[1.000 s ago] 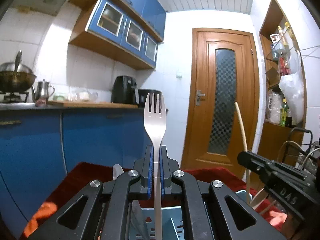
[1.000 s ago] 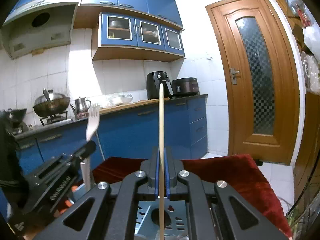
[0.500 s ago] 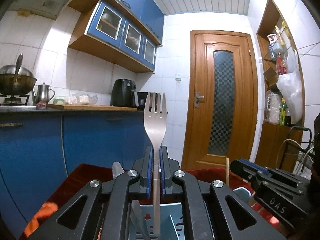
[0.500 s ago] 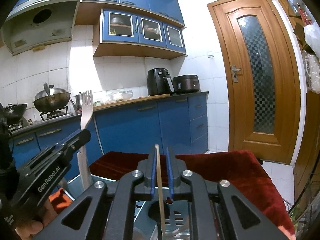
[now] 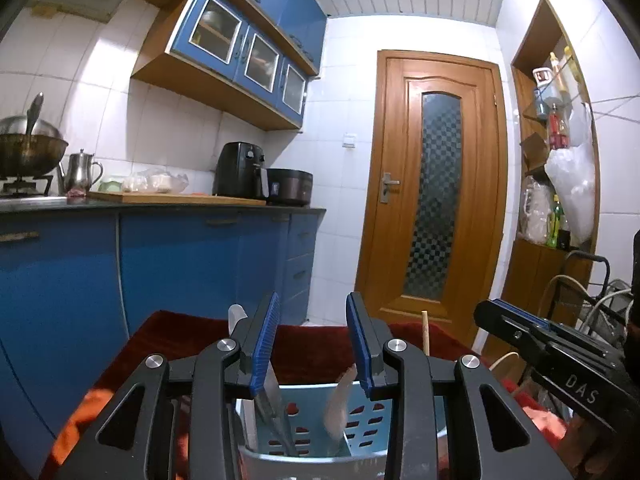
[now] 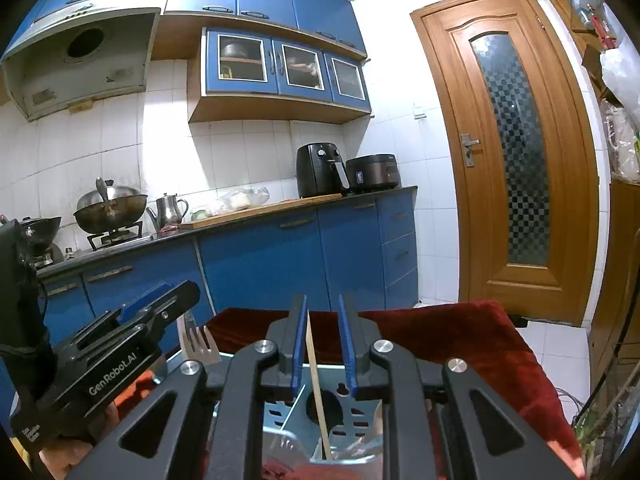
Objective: Organize utensils
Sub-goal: 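Open the left tool over the box while the right tool drops its chopstick in, then move both tools back down to the last utensils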
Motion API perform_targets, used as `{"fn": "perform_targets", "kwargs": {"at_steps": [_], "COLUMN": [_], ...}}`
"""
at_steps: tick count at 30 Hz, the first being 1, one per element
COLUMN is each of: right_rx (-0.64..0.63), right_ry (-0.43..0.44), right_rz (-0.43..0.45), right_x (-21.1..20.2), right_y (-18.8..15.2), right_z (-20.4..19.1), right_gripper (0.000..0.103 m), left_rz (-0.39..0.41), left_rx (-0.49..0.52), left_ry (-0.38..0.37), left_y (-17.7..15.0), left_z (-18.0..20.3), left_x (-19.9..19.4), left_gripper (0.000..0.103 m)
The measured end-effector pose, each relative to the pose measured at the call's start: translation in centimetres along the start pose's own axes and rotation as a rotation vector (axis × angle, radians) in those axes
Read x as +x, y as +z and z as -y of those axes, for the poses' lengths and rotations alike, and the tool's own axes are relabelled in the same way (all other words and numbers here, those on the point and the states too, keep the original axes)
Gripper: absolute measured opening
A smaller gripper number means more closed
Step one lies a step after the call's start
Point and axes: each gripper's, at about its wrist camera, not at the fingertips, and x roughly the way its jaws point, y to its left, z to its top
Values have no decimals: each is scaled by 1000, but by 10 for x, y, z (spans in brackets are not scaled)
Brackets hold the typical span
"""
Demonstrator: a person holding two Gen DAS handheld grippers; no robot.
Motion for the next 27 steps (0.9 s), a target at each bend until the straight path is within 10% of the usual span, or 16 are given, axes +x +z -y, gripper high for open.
{"fn": "perform_targets", "kwargs": {"at_steps": [27], "right_rx": [82], "right_ry": [-5], "right_rz": [-236], "right_x": [-69], "right_y": [-27], "right_z": [-17], "right_gripper": [24], "left_rz": [-287], "left_rx": [45], "left_ry": [-57], "left_y": [-5], "left_z": [3], "left_x": [-85], "left_gripper": [36]}}
